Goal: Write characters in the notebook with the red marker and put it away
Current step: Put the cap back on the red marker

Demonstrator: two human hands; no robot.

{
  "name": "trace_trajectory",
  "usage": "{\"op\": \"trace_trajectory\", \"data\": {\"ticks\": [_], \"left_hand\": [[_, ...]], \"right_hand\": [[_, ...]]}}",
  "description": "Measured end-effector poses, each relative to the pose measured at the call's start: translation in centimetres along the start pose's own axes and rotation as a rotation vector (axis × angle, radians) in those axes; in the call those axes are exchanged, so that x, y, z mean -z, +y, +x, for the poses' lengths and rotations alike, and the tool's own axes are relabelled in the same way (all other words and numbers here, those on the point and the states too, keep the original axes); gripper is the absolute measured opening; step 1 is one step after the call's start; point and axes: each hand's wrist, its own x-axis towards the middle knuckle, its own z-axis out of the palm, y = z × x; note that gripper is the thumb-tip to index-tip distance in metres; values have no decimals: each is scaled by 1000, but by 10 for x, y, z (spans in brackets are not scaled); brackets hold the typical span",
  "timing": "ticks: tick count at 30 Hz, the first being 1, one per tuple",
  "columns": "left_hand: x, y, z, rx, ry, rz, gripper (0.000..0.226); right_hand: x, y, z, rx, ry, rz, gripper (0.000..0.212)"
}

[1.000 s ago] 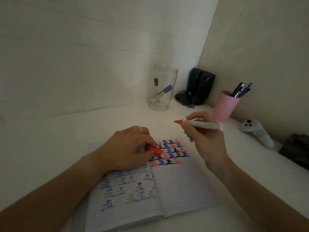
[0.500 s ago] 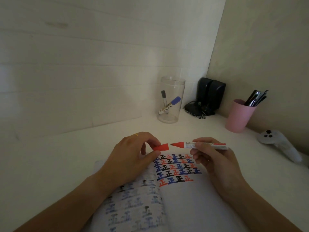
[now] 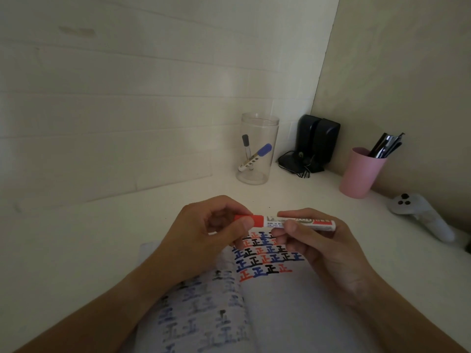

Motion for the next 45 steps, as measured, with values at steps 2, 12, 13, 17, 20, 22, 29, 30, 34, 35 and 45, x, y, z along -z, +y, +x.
{"op": "trace_trajectory", "data": {"ticks": [2, 12, 13, 17, 20, 22, 29, 30, 34, 35, 45], "left_hand": [[0, 4, 0, 6, -8, -116, 13], [-9, 1, 0, -4, -6, -266, 14], [-7, -1, 1, 5, -1, -255, 14], [-6, -4, 5, -22, 37, -32, 17], [-2, -9, 5, -77, 58, 266, 18], [1, -11, 5, -124, 62, 403, 18], [16, -22, 4, -94, 144, 823, 65], [17, -24, 4, -78, 134, 838, 65], [19, -27, 3, -40, 113, 882, 62], [20, -27, 3, -31, 105, 889, 62], [17, -30, 4, -40, 42, 926, 62]], "right_hand": [[1, -4, -1, 29, -36, -7, 39], [3, -2, -4, 192, -9, -161, 29], [3, 1, -2, 181, 6, -162, 26], [4, 1, 5, 80, 91, -61, 36], [6, 2, 5, -26, 204, 175, 38], [5, 4, 2, -68, 256, 201, 30], [-24, -57, 51, 318, 442, -350, 23], [-29, -70, 67, 394, 467, -409, 23], [-47, -102, 136, 590, 592, -735, 22], [-49, -106, 154, 615, 613, -806, 21], [-49, -73, 242, 429, 474, -1372, 19]]}}
